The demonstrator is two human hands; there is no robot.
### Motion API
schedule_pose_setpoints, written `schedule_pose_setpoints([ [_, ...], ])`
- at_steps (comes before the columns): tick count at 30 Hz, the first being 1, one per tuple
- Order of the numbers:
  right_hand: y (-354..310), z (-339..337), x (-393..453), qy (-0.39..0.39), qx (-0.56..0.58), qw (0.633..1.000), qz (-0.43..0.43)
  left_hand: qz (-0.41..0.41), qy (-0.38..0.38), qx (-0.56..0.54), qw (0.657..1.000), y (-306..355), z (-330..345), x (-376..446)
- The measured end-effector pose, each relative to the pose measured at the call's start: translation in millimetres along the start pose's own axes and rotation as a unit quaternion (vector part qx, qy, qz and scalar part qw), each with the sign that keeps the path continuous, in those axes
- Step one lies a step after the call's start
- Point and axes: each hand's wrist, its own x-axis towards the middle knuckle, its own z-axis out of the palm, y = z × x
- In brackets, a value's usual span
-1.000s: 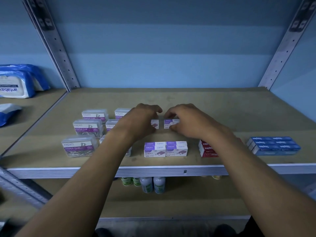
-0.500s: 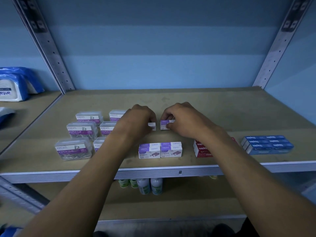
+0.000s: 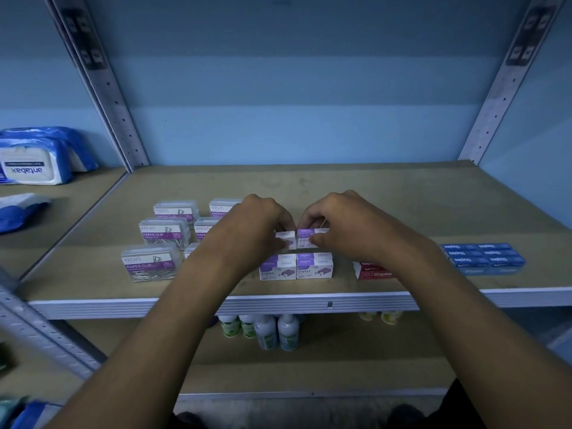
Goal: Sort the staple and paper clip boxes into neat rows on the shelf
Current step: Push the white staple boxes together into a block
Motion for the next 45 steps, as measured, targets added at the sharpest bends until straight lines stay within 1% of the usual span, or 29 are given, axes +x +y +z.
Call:
schedule_pose_setpoints([
  [9, -3.1, 3.8, -2.1, -0.04, 0.004, 0.999, -0.003, 0.0, -0.042, -0.007, 0.999, -2.9, 4.4, -4.0],
  [19, -2.6, 6.1, -2.4, -0.071, -0.001, 0.997, 0.025, 0.004, -0.093, -0.033, 0.995, -7.1, 10.2, -2.4],
  [21, -2.7, 3.3, -4.3, -0.089, 0.004, 0.996, 0.026, 0.006, -0.099, -0.047, 0.994, -6.7, 9.0, -3.8],
  [26, -4.7, -4.2, -11.3, -0.167, 0.002, 0.985, 0.033, 0.004, -0.141, -0.059, 0.988, -4.8, 1.6, -9.8],
  [29, -8.3, -4.5, -13.8, -0.186, -0.014, 0.982, 0.037, 0.003, -0.144, -0.051, 0.988, -3.6, -0.9, -11.0],
  [33, -11.6, -0.5, -10.6, -0.162, -0.053, 0.985, 0.021, 0.015, -0.138, -0.002, 0.99, -1.7, -0.4, -9.7],
  [38, -11.3, 5.5, -6.4, -0.139, -0.057, 0.988, 0.037, 0.016, -0.115, 0.009, 0.993, -2.3, 3.1, -7.7],
  [42, -13.5, 9.5, -7.9, -0.105, -0.071, 0.991, 0.032, 0.021, -0.102, 0.027, 0.994, -1.1, 6.6, -6.9],
  [45, -14.8, 9.0, -9.8, -0.096, -0.076, 0.992, 0.032, 0.021, -0.097, 0.034, 0.994, 0.0, 8.8, -6.3],
])
